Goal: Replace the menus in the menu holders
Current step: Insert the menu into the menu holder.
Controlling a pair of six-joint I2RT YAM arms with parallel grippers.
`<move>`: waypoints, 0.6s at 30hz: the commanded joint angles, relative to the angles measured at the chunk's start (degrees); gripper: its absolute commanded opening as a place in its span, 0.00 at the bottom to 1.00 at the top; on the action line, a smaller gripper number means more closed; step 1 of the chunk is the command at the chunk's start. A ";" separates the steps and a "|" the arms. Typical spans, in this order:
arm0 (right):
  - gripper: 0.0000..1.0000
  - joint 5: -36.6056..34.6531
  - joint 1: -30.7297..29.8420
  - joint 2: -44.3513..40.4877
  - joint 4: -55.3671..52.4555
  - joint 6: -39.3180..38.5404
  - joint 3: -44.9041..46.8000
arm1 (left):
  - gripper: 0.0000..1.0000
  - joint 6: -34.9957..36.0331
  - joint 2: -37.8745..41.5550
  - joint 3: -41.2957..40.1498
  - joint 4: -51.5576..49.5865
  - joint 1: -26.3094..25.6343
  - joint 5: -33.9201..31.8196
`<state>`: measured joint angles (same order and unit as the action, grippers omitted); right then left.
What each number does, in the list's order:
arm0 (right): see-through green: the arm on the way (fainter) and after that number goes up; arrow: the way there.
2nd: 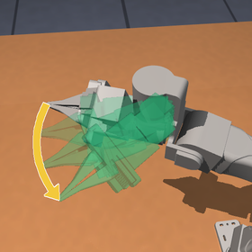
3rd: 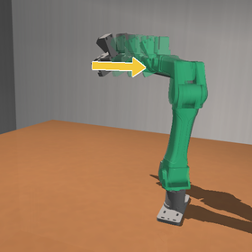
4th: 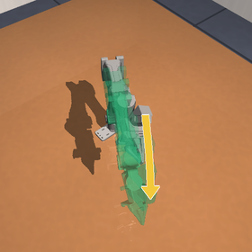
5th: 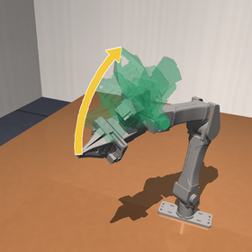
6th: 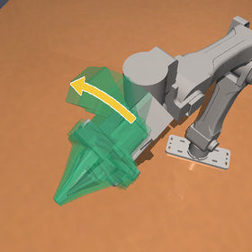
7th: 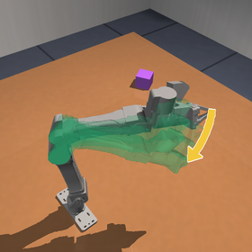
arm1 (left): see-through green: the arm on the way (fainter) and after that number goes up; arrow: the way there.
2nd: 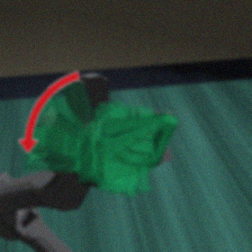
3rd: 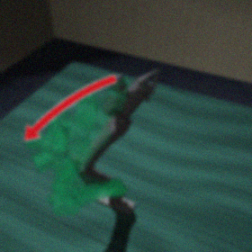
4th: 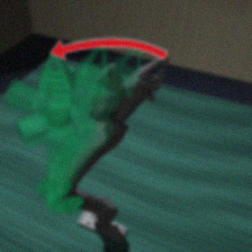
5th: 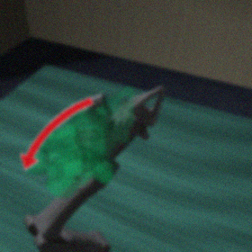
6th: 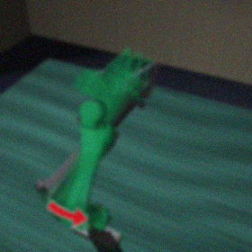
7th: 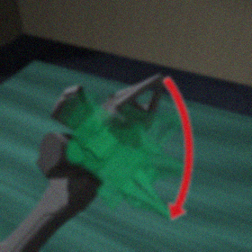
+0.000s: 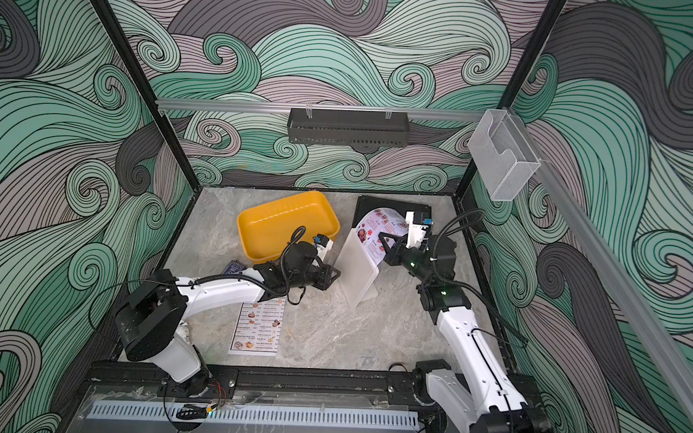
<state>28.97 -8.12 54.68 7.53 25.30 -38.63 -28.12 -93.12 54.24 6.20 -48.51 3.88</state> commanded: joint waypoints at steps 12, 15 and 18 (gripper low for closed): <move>0.00 -4.52 -2.75 -4.17 5.60 2.66 6.72 | 0.33 -1.01 0.54 1.31 -1.09 0.39 -1.57; 0.00 -5.99 -3.96 -5.07 7.68 3.12 8.35 | 0.33 -1.83 0.76 1.22 -1.10 0.37 -2.08; 0.00 -8.00 -5.46 -5.33 8.96 2.75 9.43 | 0.33 -2.87 0.91 1.24 -1.01 0.39 -2.60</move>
<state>23.81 -12.43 49.82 13.43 27.73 -30.15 -29.26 -93.12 54.24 6.00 -48.51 2.87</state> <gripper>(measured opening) 0.047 0.330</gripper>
